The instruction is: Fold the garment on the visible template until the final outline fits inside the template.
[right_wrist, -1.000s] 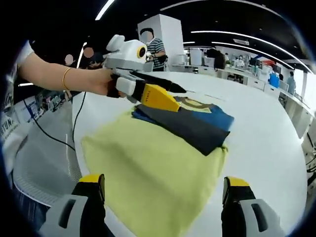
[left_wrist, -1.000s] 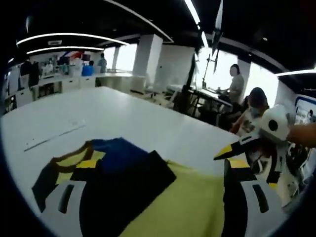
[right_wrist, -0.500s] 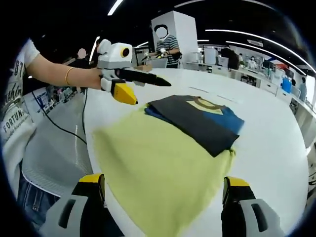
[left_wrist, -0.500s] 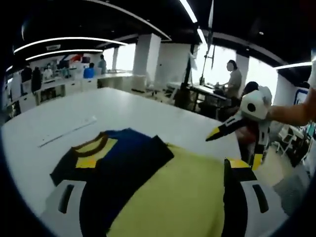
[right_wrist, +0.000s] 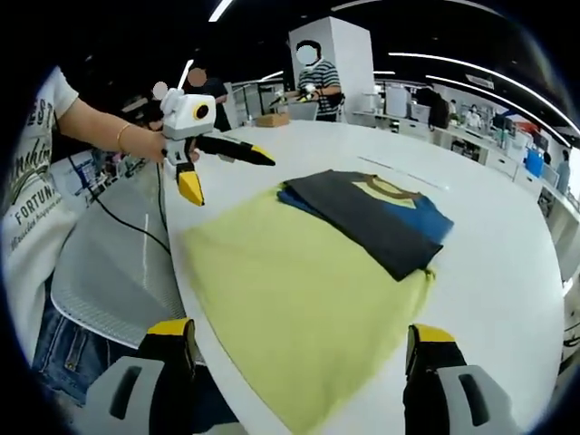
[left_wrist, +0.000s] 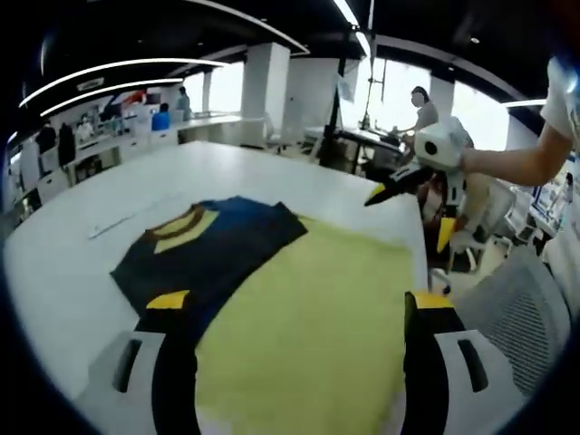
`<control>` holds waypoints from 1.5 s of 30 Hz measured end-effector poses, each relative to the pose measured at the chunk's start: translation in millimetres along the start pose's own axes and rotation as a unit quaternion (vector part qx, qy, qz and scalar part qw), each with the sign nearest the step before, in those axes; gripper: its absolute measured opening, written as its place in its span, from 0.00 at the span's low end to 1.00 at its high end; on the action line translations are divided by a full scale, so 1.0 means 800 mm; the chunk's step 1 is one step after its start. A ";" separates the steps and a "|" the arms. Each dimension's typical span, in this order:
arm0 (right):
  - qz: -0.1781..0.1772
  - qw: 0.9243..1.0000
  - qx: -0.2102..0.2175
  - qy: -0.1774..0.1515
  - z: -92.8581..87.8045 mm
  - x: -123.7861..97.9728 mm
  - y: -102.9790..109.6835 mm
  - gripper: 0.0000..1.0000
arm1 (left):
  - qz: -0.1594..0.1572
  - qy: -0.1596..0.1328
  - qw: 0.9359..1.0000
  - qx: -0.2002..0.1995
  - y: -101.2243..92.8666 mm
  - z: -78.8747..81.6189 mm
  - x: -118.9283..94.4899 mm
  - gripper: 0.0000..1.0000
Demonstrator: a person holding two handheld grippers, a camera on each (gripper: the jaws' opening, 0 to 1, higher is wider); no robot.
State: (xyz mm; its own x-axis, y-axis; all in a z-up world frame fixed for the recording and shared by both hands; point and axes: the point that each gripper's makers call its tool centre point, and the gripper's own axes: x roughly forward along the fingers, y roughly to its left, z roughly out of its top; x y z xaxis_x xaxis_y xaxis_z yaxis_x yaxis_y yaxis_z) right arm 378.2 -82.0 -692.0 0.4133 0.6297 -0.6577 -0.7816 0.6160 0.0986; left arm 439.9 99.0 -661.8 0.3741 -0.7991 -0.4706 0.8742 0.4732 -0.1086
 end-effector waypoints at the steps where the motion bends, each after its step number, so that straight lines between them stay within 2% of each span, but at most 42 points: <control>1: 0.000 1.000 -0.001 0.001 -0.001 0.000 0.001 0.95 | 0.004 0.001 1.000 0.003 0.000 -0.003 -0.005 0.87; 3: 0.002 1.000 -0.003 0.003 -0.003 -0.001 0.003 0.94 | 0.013 0.008 1.000 0.007 -0.001 -0.009 -0.015 0.85; 5: 0.003 1.000 -0.006 0.005 -0.007 -0.001 0.005 0.92 | 0.011 0.004 1.000 0.008 -0.006 -0.013 -0.023 0.83; 8: 0.002 1.000 -0.011 0.011 -0.014 -0.001 0.009 0.89 | 0.012 0.017 0.999 0.024 -0.012 -0.026 -0.032 0.78; 10: 0.002 1.000 -0.014 0.013 -0.018 -0.001 0.011 0.86 | 0.007 0.022 1.000 0.019 -0.017 -0.034 -0.035 0.78; 13: 0.001 1.000 -0.010 0.022 -0.028 0.000 0.013 0.81 | 0.012 0.032 0.999 0.017 -0.021 -0.046 -0.038 0.72; 19: 0.004 0.999 -0.008 0.037 -0.046 -0.001 0.022 0.64 | 0.010 0.064 0.998 0.020 -0.030 -0.081 -0.049 0.63; 25: 0.000 0.999 -0.015 0.048 -0.061 -0.001 0.025 0.57 | 0.012 0.095 0.995 0.028 -0.039 -0.116 -0.066 0.56; 28: -0.003 0.998 -0.024 0.064 -0.072 -0.002 0.025 0.52 | 0.019 0.095 0.995 0.023 -0.038 -0.125 -0.071 0.52; 33: -0.008 0.996 -0.041 0.082 -0.082 -0.004 0.023 0.45 | 0.020 0.118 0.992 0.045 -0.040 -0.143 -0.079 0.45; 40: -0.017 0.992 -0.067 0.109 -0.096 -0.004 0.017 0.36 | 0.020 0.139 0.989 0.038 -0.041 -0.168 -0.085 0.39; 45: -0.016 0.989 -0.081 0.123 -0.102 -0.003 0.016 0.31 | 0.020 0.148 0.988 0.040 -0.041 -0.176 -0.087 0.34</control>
State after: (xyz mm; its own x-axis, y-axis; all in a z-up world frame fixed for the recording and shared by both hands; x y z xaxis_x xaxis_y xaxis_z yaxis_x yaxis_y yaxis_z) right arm 329.1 -114.2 -749.8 0.3285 0.4641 -0.8226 -0.8429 0.5370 -0.0336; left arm 341.6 191.6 -748.6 0.3122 -0.6314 -0.7099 0.8870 0.4614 -0.0203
